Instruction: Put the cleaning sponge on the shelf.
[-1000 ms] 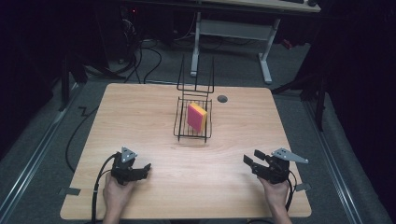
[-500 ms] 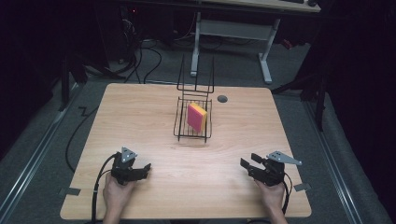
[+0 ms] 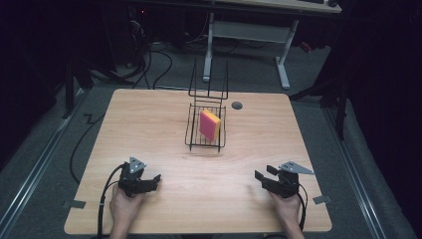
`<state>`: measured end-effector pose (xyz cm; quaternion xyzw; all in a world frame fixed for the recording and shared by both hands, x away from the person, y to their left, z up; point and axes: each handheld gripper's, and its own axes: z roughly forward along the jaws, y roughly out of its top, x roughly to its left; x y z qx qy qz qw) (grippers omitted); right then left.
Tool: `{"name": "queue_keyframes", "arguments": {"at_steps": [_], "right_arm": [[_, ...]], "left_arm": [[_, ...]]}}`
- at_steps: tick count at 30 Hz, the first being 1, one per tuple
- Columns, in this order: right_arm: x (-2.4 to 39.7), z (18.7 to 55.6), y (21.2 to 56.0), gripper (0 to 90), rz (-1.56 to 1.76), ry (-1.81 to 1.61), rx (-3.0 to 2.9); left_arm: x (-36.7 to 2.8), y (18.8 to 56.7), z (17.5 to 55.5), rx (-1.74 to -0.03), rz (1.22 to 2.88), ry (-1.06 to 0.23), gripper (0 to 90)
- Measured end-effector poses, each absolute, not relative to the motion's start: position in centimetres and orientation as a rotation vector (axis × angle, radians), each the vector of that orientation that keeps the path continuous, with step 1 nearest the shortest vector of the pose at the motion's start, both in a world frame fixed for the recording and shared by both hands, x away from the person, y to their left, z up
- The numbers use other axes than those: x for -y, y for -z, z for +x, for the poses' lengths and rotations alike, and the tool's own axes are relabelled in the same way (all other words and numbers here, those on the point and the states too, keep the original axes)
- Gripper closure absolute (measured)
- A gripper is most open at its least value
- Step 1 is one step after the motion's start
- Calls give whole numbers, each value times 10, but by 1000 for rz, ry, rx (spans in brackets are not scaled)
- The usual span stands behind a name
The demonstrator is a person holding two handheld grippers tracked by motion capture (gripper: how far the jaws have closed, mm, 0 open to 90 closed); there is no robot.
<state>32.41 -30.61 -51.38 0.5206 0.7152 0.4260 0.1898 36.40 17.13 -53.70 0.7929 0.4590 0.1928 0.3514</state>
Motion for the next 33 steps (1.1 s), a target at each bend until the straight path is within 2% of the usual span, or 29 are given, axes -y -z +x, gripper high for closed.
{"name": "queue_keyframes", "arguments": {"at_steps": [33], "right_arm": [[296, 341, 530, 396, 1486, -969, -2074]], "left_arm": [[-171, 537, 364, -1188, 2052, -499, 186]]}}
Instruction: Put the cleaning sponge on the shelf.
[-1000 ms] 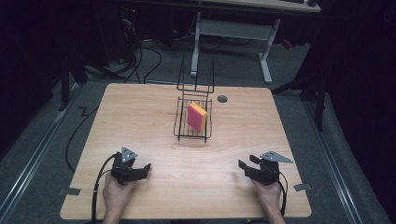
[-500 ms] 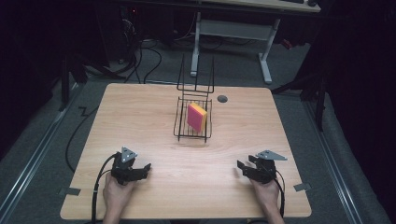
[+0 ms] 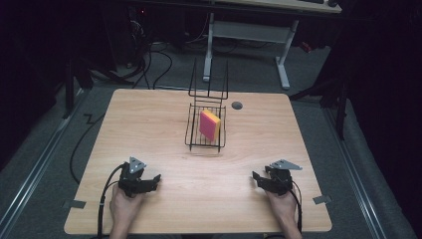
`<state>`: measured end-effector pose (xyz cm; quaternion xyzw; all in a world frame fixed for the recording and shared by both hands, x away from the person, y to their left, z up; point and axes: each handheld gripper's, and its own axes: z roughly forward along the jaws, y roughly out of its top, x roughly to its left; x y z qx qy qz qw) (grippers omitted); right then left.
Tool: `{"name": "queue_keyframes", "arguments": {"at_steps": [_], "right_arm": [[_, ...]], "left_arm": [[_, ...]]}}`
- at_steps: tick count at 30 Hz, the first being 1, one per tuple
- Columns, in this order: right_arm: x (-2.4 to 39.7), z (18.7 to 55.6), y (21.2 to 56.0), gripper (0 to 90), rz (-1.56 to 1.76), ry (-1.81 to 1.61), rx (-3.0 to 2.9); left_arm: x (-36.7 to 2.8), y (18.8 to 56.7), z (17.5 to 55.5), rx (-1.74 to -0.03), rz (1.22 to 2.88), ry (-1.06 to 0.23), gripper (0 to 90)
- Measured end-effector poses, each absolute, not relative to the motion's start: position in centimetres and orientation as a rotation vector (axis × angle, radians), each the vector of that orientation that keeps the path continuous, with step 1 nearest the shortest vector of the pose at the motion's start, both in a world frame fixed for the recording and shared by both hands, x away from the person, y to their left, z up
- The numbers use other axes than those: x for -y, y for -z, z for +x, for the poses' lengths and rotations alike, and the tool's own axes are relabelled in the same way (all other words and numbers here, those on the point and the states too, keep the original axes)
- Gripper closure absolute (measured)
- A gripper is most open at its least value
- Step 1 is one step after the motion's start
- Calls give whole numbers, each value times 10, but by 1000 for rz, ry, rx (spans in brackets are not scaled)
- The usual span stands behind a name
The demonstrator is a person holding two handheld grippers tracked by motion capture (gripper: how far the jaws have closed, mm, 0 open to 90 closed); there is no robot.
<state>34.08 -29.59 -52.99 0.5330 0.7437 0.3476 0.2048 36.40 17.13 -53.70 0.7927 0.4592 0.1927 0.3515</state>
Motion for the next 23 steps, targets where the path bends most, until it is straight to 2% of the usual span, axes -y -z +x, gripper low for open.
{"name": "queue_keyframes", "arguments": {"at_steps": [9, 23], "right_arm": [[291, 341, 531, 355, 1433, -881, -2080], [291, 341, 531, 353, 1435, -879, -2079]], "left_arm": [[-171, 537, 364, -1188, 2052, -499, 186], [-171, 537, 364, -1190, 2052, -501, 187]]}}
